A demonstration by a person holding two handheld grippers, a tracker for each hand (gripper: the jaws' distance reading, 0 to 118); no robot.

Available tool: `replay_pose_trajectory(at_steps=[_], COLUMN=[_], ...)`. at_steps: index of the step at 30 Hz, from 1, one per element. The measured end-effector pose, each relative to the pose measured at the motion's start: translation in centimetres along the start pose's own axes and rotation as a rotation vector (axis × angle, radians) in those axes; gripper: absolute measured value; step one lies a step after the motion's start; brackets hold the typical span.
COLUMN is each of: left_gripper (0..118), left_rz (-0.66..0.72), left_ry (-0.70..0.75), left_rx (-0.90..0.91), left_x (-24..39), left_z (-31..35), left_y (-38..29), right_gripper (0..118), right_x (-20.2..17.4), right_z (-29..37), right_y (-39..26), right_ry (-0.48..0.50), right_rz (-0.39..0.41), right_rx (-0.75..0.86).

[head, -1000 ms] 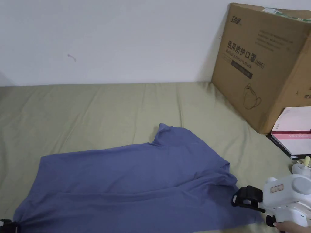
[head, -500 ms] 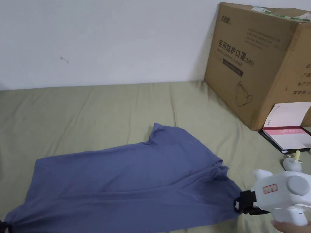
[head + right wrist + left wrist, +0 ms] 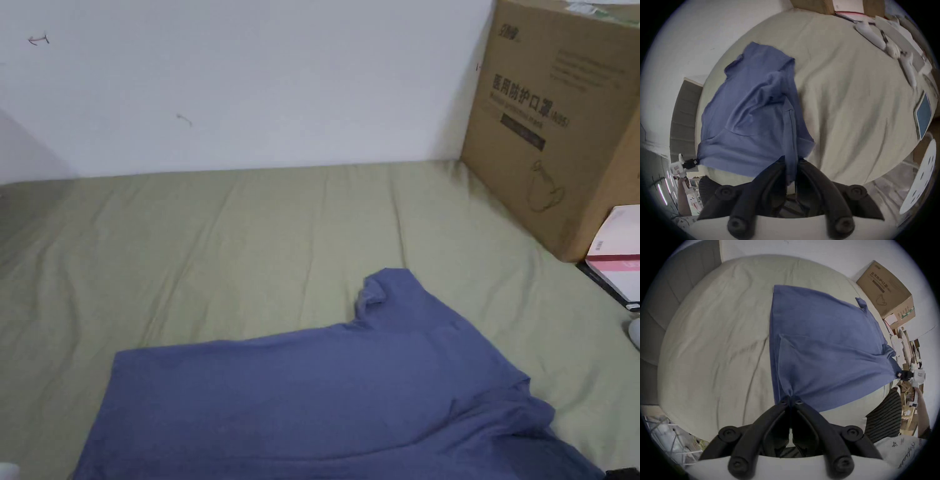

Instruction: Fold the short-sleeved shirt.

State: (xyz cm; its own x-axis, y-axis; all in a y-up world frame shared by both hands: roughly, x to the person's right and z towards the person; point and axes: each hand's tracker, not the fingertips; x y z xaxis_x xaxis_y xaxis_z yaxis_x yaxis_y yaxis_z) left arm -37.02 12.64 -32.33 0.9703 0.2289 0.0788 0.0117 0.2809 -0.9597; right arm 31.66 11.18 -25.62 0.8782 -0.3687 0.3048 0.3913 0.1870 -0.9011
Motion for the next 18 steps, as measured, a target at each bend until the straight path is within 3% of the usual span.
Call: replay_pose_trajectory(at_steps=[1, 2, 3, 4, 5, 9, 11, 15, 16, 17, 18], left_gripper=[10, 25, 60, 84, 96, 96, 96, 93, 87, 73, 38], left_rz=[0.010, 0.014, 0.016, 0.013, 0.012, 0.078, 0.073, -0.001, -0.017, -0.033, -0.044], left_ry=[-0.010, -0.008, 0.002, 0.010, 0.009, -0.056, -0.071, -0.030, -0.033, -0.042, -0.052], left_rx=[0.003, 0.006, 0.009, 0.013, 0.016, 0.079, 0.197, 0.471, 0.512, 0.542, 0.557], left_x=[-0.1, 0.0, 0.0, 0.0, -0.1, -0.1, 0.8, 4.5, 5.2, 6.0, 6.7], left_z=[0.0, 0.1, 0.2, 0.5, 0.7, 2.9, 4.8, 8.7, 9.1, 9.6, 9.9], left_y=[0.0, 0.1, 0.2, 0.3, 0.4, 1.3, 1.8, 3.0, 3.4, 4.0, 4.6], right_gripper=[15, 37, 88, 112, 118, 118, 118, 114, 106, 89, 45], right_x=[-0.1, -0.6, -1.0, -1.5, -1.6, -3.6, -5.7, -11.9, -13.2, -14.9, -15.9], right_z=[-0.1, -0.1, -0.1, -0.1, 0.1, 2.0, 3.3, 6.3, 6.9, 7.5, 7.7], right_y=[0.5, 0.5, 0.5, 0.5, 0.7, 1.1, 1.3, 1.9, 2.1, 2.4, 2.7], right_ry=[0.006, -0.011, -0.039, -0.069, -0.079, -0.058, -0.024, 0.103, 0.124, 0.141, 0.174], right_rz=[-0.008, -0.005, 0.003, 0.022, 0.035, 0.071, 0.096, 0.261, 0.307, 0.336, 0.344], right_rx=[0.008, 0.014, 0.015, -0.004, -0.010, 0.033, 0.119, 0.322, 0.391, 0.447, 0.485])
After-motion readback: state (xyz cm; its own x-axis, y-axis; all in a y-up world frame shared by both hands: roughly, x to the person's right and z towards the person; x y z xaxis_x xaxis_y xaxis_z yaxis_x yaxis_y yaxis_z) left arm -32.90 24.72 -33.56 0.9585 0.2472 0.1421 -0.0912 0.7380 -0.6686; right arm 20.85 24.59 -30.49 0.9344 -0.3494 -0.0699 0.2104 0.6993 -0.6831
